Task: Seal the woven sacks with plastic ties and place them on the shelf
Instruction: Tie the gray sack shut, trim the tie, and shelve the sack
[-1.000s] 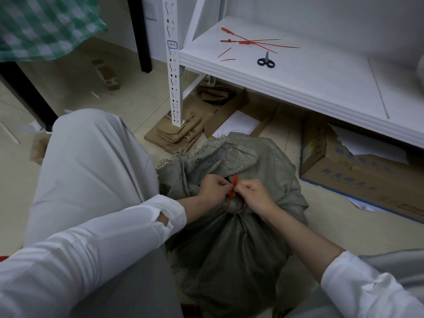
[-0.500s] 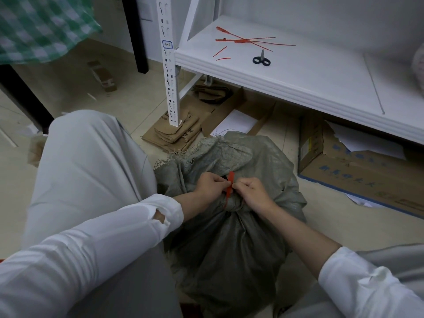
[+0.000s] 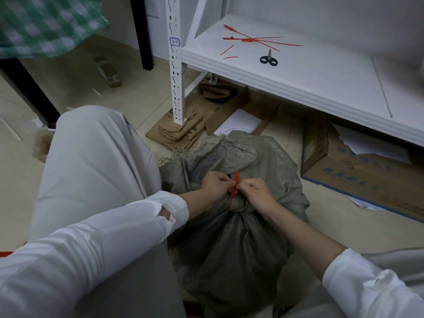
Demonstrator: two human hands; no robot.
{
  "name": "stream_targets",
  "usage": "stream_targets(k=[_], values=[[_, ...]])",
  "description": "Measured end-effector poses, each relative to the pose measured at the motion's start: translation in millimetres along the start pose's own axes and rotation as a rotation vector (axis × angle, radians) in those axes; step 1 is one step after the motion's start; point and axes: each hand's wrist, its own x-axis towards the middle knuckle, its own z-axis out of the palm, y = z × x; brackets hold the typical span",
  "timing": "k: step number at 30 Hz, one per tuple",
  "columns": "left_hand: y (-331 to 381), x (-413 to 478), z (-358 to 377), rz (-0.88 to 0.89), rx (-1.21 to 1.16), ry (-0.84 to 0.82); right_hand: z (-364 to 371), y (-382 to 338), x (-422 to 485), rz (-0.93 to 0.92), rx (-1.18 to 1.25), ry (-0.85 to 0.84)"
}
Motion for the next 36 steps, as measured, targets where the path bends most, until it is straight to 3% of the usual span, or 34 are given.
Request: stream_targets(k=[8,13,21,36], values=[[-0.1,-4.1,2.0,0.144,0.142,0.020,-1.4,4.1,1.3,-0.065,-0.119,-0.091],[2.7,-2.7,-2.0,0.129,0.102,0.027,-2.9,0.0,0.1,-0.065,-0.138,-0.088],[3.6,2.3,-4.6,0.049,0.048,0.132,-3.3,-4.6,-0.4,0.126,0.156,-0.011],[7.3,-9.8,-4.6,0.259,0.357,0.088,-4.8,-2.9,5.3,0.005,-0.131,-0.003]])
